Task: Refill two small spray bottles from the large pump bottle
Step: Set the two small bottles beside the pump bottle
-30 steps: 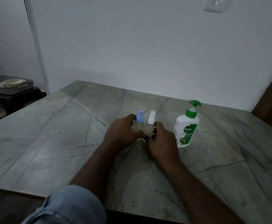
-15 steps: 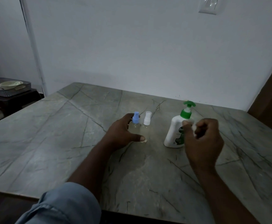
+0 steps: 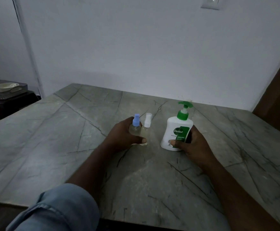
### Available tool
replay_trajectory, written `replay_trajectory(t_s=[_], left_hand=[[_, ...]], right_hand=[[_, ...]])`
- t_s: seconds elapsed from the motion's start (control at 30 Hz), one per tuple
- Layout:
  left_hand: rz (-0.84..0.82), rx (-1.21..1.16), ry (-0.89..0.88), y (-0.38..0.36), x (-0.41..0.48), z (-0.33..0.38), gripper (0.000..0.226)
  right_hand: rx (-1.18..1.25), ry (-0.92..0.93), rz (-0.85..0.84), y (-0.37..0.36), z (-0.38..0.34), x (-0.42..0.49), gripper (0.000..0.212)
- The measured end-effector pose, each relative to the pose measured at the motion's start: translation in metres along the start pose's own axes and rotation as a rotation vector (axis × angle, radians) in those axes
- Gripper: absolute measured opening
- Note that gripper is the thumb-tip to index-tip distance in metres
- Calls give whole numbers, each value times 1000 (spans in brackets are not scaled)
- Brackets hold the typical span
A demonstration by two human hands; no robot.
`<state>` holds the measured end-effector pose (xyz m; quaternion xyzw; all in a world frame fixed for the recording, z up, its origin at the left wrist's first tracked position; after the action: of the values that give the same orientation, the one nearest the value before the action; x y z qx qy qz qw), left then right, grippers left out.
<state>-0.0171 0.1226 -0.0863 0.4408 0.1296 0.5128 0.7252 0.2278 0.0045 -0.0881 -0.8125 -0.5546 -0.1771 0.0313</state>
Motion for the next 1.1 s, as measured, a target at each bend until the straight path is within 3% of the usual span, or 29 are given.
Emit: replay_trajectory(t_s=[0.3,1.1], left_hand=[[0,-21,28,-22,21,16,49],[-13,-35,1,-31,41,13,52]], right_hand=[[-72,-14,3,3,-1,10,73],[-113,-3,-17,8,15,24,65]])
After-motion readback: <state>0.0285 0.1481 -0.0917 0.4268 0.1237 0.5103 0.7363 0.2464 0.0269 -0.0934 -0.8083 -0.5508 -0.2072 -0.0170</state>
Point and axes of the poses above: each hand's wrist, its own x-axis towards the middle knuckle, its own y-axis out of the back of the hand, z = x × y, the point moved 7 cm from there along x, towards the middle knuckle, and after that the axes turned 15 degrees about x, right-handed, at the moved point
